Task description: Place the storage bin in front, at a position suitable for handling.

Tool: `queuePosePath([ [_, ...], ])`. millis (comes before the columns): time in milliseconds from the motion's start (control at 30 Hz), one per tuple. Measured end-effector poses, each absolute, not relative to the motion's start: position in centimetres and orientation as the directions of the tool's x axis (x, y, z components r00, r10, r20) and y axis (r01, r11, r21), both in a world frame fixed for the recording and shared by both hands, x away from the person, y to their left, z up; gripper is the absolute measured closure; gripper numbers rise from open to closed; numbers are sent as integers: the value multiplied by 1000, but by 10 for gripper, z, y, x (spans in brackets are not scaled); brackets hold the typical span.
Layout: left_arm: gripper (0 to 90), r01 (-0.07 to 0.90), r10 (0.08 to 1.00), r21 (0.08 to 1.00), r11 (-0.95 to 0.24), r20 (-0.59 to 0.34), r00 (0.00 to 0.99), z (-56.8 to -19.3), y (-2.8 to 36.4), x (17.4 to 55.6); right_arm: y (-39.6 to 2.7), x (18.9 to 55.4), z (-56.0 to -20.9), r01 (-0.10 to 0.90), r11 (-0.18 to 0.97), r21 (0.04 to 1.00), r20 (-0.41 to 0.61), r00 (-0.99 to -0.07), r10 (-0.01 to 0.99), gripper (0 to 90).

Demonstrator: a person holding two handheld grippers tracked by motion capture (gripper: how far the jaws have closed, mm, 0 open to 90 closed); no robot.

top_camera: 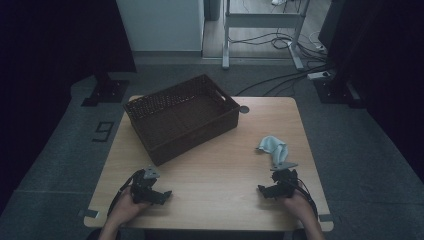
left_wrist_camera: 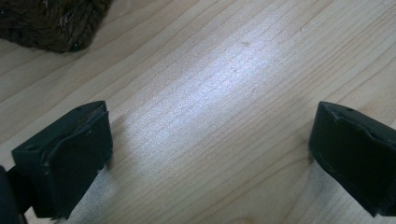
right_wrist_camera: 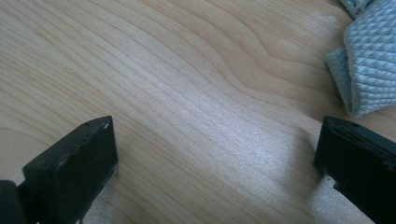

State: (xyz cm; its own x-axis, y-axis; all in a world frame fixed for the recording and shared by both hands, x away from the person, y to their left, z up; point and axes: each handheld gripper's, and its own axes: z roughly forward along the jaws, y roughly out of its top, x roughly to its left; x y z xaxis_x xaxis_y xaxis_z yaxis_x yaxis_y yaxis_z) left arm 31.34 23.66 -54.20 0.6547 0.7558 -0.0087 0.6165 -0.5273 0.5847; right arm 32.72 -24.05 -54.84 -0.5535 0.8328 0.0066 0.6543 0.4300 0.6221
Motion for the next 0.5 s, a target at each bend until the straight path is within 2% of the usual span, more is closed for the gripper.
queuePosePath([
  [500,0,585,728,602,-543,-10,685,-544,241,314,-242,325,-549,648,426,632,6,-554,833,0],
])
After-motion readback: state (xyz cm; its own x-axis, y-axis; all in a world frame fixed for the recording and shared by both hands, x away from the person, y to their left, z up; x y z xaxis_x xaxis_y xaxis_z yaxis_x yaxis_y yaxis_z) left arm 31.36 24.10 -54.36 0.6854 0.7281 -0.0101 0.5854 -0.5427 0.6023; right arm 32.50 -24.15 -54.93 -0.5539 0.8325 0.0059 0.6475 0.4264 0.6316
